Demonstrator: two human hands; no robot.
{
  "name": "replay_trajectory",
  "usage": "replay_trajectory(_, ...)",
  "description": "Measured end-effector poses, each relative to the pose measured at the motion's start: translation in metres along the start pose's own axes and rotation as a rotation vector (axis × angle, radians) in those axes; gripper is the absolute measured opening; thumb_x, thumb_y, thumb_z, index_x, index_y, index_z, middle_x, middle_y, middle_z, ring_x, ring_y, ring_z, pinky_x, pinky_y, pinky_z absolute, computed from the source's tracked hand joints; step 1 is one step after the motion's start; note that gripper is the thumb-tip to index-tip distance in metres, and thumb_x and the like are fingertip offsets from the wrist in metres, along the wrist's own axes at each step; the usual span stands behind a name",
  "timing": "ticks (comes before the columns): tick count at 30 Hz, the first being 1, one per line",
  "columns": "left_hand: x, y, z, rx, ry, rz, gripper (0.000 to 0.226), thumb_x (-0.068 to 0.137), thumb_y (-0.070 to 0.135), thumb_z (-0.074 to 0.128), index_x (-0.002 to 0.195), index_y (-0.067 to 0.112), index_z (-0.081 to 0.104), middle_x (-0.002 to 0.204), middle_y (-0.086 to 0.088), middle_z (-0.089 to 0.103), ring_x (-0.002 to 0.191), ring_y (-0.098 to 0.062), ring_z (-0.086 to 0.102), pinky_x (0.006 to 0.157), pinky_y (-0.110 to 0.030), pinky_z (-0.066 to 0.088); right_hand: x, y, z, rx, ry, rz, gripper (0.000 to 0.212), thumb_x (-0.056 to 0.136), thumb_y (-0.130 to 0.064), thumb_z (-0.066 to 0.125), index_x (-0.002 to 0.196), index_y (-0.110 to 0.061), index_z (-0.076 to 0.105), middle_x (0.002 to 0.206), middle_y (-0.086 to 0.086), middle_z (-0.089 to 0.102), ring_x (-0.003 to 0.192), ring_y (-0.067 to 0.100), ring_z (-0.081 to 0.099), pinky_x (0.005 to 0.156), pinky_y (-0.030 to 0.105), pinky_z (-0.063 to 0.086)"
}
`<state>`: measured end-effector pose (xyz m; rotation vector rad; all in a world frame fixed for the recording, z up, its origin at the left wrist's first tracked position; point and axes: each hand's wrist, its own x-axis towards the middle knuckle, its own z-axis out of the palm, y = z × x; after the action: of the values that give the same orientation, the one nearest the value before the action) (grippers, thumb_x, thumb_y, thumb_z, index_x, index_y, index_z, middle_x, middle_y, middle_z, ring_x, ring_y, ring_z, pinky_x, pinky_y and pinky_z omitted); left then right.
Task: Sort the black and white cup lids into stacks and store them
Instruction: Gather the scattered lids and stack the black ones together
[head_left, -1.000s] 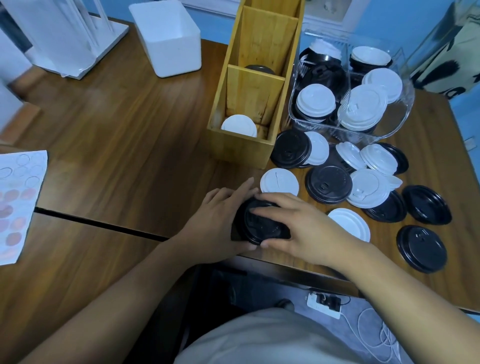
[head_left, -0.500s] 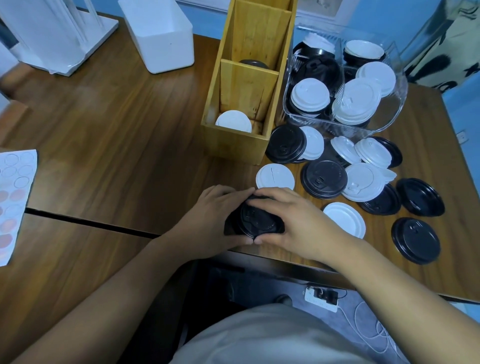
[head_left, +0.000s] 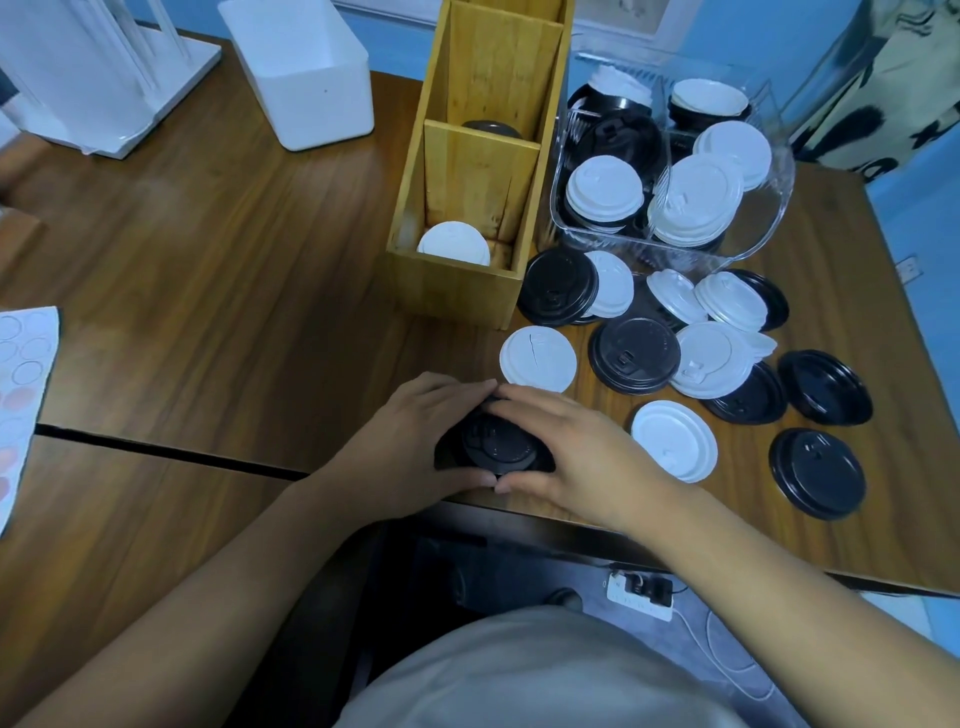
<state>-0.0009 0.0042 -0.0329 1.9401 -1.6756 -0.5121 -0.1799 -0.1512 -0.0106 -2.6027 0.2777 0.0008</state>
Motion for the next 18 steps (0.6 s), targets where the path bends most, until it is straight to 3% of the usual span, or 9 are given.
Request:
replay_trajectory(2, 0.001, 0.000, 0.002, 0.008, 0.001, -0.004, 0.090, 0.082, 0.059, 0.075, 0.155, 0.018, 0.041, 0.137, 0.006, 0.059, 0.131, -0.004, 0.036, 0.105, -0.010, 0.020, -0.005, -0.001, -0.003, 0.020, 0.020, 0.013, 0.072, 0.083, -0.058, 0.072, 0.144, -0.027, 0.052, 0.158, -0.010, 0.039, 0.142, 0.009, 0.039, 0.116, 0.021, 0.031)
replay_trajectory(4, 0.003, 0.001, 0.003, 0.026, 0.013, -0.004, 0.090, 0.082, 0.062, 0.073, 0.154, 0.019, 0.042, 0.138, 0.007, 0.059, 0.134, -0.008, 0.034, 0.105, -0.019, 0.023, -0.013, 0.002, -0.015, 0.047, 0.172, 0.037, 0.061, 0.085, -0.057, 0.071, 0.136, -0.026, 0.059, 0.152, -0.009, 0.047, 0.138, 0.011, 0.045, 0.115, 0.028, 0.037)
replay_trajectory(7, 0.003, 0.003, 0.005, 0.050, 0.037, -0.012, 0.089, 0.080, 0.065, 0.073, 0.153, 0.021, 0.044, 0.144, 0.010, 0.054, 0.137, -0.009, 0.031, 0.107, -0.028, 0.026, -0.023, 0.029, -0.044, -0.105, 0.357, 0.066, 0.051, 0.088, -0.038, 0.075, 0.133, -0.017, 0.061, 0.144, 0.001, 0.054, 0.135, 0.021, 0.048, 0.112, 0.042, 0.041)
replay_trajectory(10, 0.003, 0.004, 0.007, 0.078, 0.056, -0.005, 0.087, 0.081, 0.069, 0.069, 0.151, 0.023, 0.045, 0.148, 0.012, 0.047, 0.139, -0.011, 0.032, 0.111, -0.034, 0.030, -0.027, 0.065, -0.075, -0.280, 0.125, 0.146, 0.074, 0.080, -0.025, 0.080, 0.147, -0.023, 0.048, 0.160, 0.002, 0.034, 0.149, 0.027, 0.027, 0.120, 0.049, 0.029)
replay_trajectory(12, 0.003, 0.003, 0.007, 0.077, 0.054, -0.019, 0.088, 0.080, 0.071, 0.068, 0.151, 0.023, 0.045, 0.146, 0.013, 0.048, 0.138, -0.010, 0.034, 0.112, -0.035, 0.032, -0.024, 0.079, -0.086, -0.295, -0.002, 0.182, 0.079, 0.079, -0.021, 0.081, 0.150, -0.027, 0.045, 0.162, 0.001, 0.031, 0.150, 0.027, 0.025, 0.120, 0.047, 0.027)
replay_trajectory(15, 0.003, 0.004, 0.007, 0.062, 0.061, -0.044, 0.092, 0.077, 0.072, 0.071, 0.151, 0.024, 0.043, 0.144, 0.013, 0.050, 0.137, -0.007, 0.033, 0.112, -0.034, 0.032, -0.018, 0.085, -0.093, -0.259, 0.027, 0.191, 0.078, 0.079, -0.021, 0.083, 0.148, -0.027, 0.048, 0.154, 0.000, 0.044, 0.139, 0.028, 0.038, 0.115, 0.041, 0.032)
replay_trajectory(18, 0.004, 0.008, 0.005, 0.020, 0.057, -0.083, 0.097, 0.075, 0.069, 0.076, 0.153, 0.026, 0.038, 0.144, 0.015, 0.048, 0.137, -0.003, 0.029, 0.110, -0.030, 0.029, -0.022, 0.074, -0.094, -0.266, 0.160, 0.198, 0.081, 0.074, -0.028, 0.088, 0.145, -0.026, 0.051, 0.149, 0.001, 0.048, 0.130, 0.028, 0.039, 0.112, 0.039, 0.032)
